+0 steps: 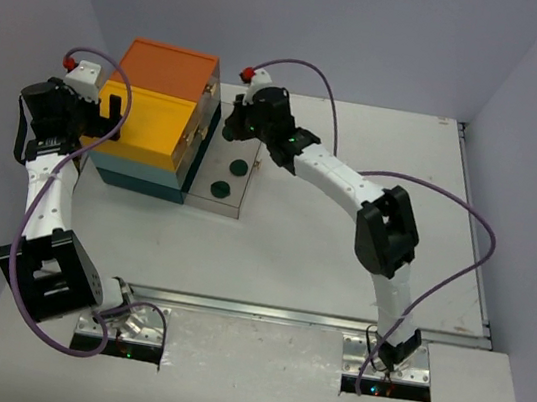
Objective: Organize the makeup
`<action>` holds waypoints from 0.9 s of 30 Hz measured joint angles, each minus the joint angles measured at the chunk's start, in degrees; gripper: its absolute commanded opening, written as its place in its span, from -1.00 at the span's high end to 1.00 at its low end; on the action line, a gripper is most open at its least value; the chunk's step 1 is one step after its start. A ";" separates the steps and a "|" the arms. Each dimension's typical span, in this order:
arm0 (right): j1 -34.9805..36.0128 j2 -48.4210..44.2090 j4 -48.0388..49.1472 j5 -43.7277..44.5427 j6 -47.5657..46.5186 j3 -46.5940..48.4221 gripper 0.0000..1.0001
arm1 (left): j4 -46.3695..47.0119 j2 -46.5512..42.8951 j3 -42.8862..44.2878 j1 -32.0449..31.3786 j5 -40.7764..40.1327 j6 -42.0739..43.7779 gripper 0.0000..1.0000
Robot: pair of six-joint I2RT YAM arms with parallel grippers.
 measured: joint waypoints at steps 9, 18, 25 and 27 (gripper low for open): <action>1.76 15.71 -5.27 -2.18 0.06 9.26 -0.27 | 0.80 -0.61 -0.97 0.00 0.23 0.86 -0.98; 1.76 12.75 -7.11 -2.36 -0.66 7.21 -0.01 | 1.54 -0.70 -1.41 0.00 0.32 1.16 -0.97; 1.40 -1.95 -4.97 -3.46 5.45 -8.60 -0.04 | 2.02 -0.74 -1.76 0.00 0.62 1.36 -0.98; 0.97 -5.00 -3.59 -4.89 9.16 -13.00 -0.11 | 2.18 -0.74 -1.87 0.00 0.74 1.38 -0.97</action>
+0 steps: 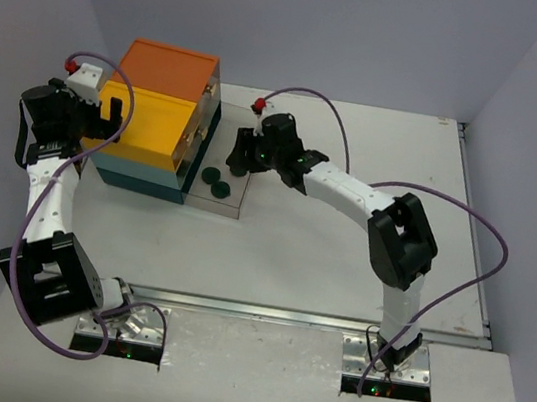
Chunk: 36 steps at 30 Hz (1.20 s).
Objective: Organize the makeup
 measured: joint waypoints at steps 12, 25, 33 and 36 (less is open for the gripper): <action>-2.29 -6.51 15.07 -2.57 16.45 -25.86 0.53 | 1.14 -0.59 -0.89 0.00 -0.06 0.57 -0.98; -3.34 -2.21 26.67 -7.23 26.22 -30.32 0.85 | 1.26 -0.76 -1.03 0.00 -0.35 0.60 -0.98; -4.16 14.75 25.17 -11.74 28.37 -11.45 0.95 | 1.88 -0.58 -1.36 0.00 0.36 0.54 -0.96; -3.81 22.08 24.85 -13.70 30.11 -0.12 0.96 | 2.08 -0.34 -1.41 0.03 1.25 0.33 -0.94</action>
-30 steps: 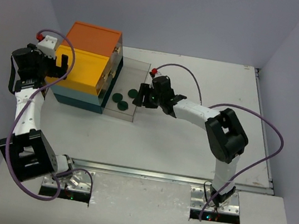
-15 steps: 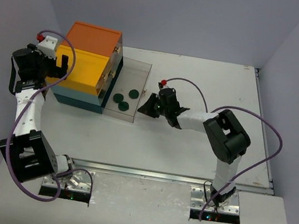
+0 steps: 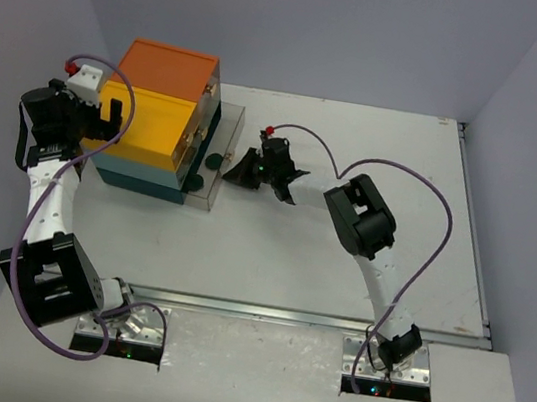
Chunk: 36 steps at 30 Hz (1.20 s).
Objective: Organize the makeup
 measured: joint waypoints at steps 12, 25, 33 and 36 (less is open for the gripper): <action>1.98 17.46 -1.93 -2.63 6.08 26.71 0.96 | 3.91 -0.02 -2.43 0.31 3.66 -2.24 -0.85; 0.95 18.47 -2.79 -1.33 5.85 26.75 0.93 | 6.54 -3.58 -8.27 -0.75 7.88 -3.40 -0.85; -3.36 -6.01 -8.43 -1.22 -5.63 -0.83 0.55 | 1.19 -3.72 -4.54 -1.06 8.34 -4.39 -0.87; -5.88 -20.09 -12.15 0.45 -12.17 -11.49 -0.26 | -2.65 -3.65 -2.44 -1.13 8.07 -4.60 -0.90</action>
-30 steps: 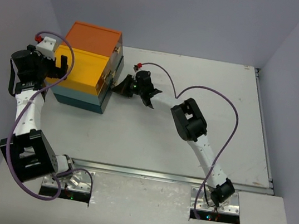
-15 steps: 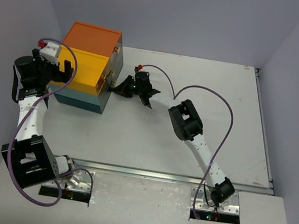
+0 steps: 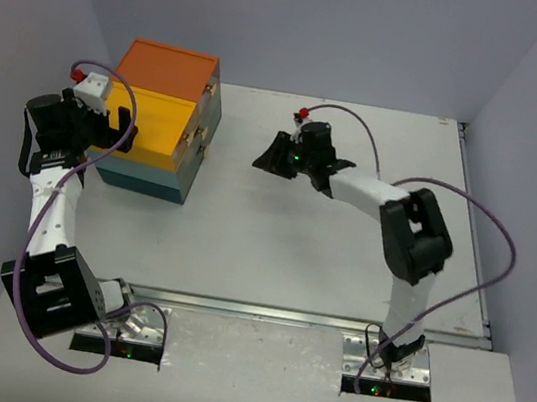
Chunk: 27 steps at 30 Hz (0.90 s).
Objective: Organize the makeup
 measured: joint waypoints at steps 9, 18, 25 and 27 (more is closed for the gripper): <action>-4.84 -60.13 -18.23 26.00 -13.88 -31.95 -0.98 | -16.29 -10.10 1.93 -0.25 -3.47 1.10 -0.96; -5.11 -83.87 -36.64 36.01 -14.25 -48.71 -0.98 | -26.47 -29.64 -6.40 -0.30 -11.95 5.50 -1.00; -5.11 -92.42 -41.38 37.01 -10.70 -53.44 -0.98 | -28.61 -39.04 -14.55 -0.30 -22.00 9.67 -1.00; -5.11 -93.54 -42.20 36.96 -9.77 -54.48 -0.98 | -28.72 -38.66 -17.62 -0.30 -24.40 10.37 -1.00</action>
